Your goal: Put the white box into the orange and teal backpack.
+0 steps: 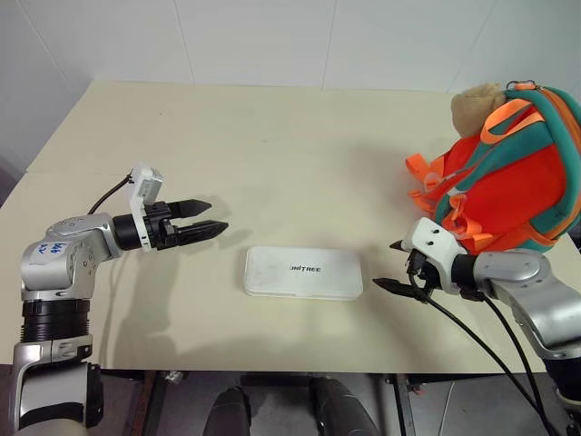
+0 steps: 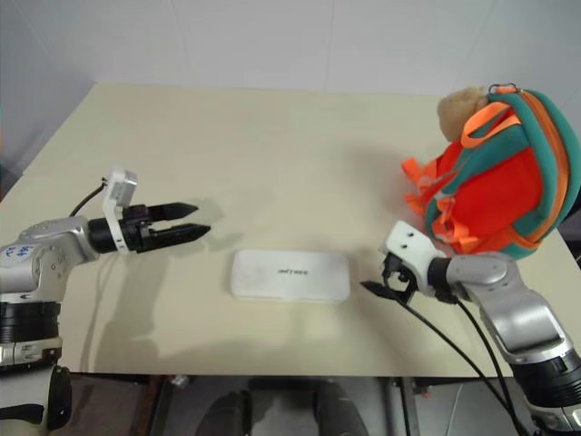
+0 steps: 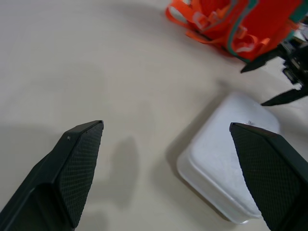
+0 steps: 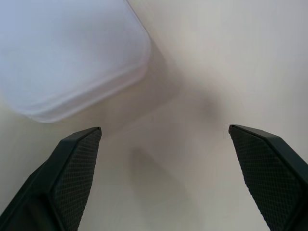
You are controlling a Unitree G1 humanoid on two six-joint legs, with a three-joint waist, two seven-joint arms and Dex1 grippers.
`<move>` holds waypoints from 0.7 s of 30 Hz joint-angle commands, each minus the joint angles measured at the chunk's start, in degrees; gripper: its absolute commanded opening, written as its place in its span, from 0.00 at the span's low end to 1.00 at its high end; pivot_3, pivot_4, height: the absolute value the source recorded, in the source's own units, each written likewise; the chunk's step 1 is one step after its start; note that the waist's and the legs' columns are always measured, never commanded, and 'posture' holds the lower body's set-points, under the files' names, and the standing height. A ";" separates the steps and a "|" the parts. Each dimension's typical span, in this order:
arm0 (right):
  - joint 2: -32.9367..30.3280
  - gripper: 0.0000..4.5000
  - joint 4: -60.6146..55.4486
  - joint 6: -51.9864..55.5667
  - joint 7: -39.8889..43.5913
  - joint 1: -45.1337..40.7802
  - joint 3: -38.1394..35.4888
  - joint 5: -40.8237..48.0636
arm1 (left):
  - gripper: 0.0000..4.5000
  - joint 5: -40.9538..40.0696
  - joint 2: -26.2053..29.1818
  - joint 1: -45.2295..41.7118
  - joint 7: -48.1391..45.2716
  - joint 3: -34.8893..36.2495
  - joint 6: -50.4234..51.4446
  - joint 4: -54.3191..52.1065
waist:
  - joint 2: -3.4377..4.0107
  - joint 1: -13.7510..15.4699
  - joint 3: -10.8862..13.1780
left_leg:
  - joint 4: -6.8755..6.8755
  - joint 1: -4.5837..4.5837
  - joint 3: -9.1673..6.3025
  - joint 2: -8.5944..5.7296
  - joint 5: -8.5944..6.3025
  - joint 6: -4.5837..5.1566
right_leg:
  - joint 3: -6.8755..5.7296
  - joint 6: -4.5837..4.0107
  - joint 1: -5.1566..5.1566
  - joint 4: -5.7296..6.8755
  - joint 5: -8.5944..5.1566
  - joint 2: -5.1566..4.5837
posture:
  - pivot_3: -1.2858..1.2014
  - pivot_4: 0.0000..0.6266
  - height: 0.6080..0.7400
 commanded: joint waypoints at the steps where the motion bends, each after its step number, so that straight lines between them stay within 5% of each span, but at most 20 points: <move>1: 1.37 1.00 2.26 -3.89 -1.55 -1.75 0.88 -2.61 | 1.00 -5.31 -0.07 0.95 1.24 2.48 5.88 -3.06 | 0.00 0.03 0.00 | 0.00 0.00 0.00 0.00 0.00 0.00 | 0.00 0.00 0.00 0.01 0.00 0.00 | 0.52 0.24 1.00; 9: 3.38 1.00 2.66 -4.36 -0.53 -3.07 1.68 -2.71 | 1.00 -13.10 0.72 -0.48 5.15 1.57 31.58 0.42 | 0.00 -0.10 0.00 | -0.04 0.00 -0.03 0.00 0.00 0.00 | -0.01 0.00 0.00 0.00 0.00 0.01 | 0.52 0.24 1.00; 21: 4.06 1.00 2.27 -4.12 -0.44 -3.46 2.36 -2.84 | 1.00 -17.50 0.53 -0.13 0.56 -2.94 40.32 7.97 | 0.00 -0.11 0.00 | -0.04 0.02 -0.04 -0.01 0.00 -0.04 | -0.02 -0.02 0.00 0.01 -0.01 0.01 | 0.52 0.24 1.00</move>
